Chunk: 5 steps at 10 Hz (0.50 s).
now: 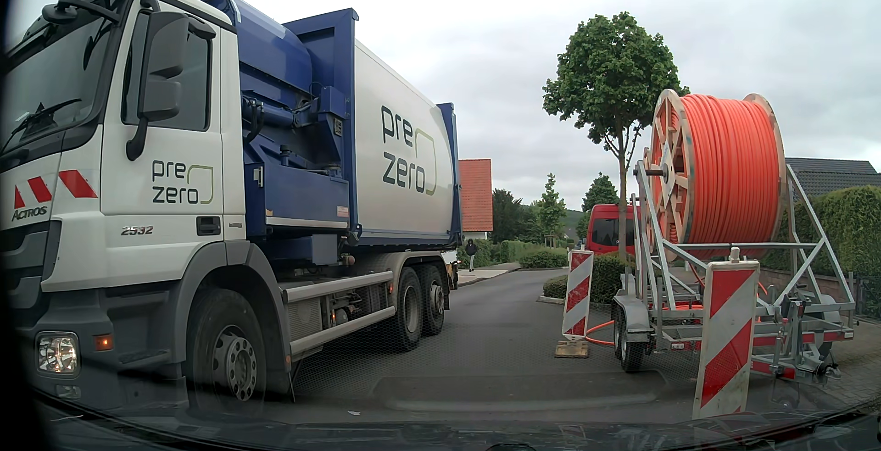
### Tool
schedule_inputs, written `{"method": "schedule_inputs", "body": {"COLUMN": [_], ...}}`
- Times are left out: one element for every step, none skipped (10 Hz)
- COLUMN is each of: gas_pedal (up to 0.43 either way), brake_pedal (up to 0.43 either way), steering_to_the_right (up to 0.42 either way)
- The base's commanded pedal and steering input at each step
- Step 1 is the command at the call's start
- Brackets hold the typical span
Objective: Follow the waypoints while adhering to traffic rules and regulations
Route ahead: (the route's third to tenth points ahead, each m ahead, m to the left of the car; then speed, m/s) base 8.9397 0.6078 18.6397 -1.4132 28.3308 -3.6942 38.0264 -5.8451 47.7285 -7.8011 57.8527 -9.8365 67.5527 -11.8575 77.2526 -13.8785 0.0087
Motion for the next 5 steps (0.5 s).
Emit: {"method": "schedule_inputs", "body": {"gas_pedal": [0.0,0.0,0.0,0.0,0.0], "brake_pedal": [0.183,0.171,0.159,0.159,0.171], "steering_to_the_right": [-0.307,-0.301,-0.3,-0.3,-0.3]}}
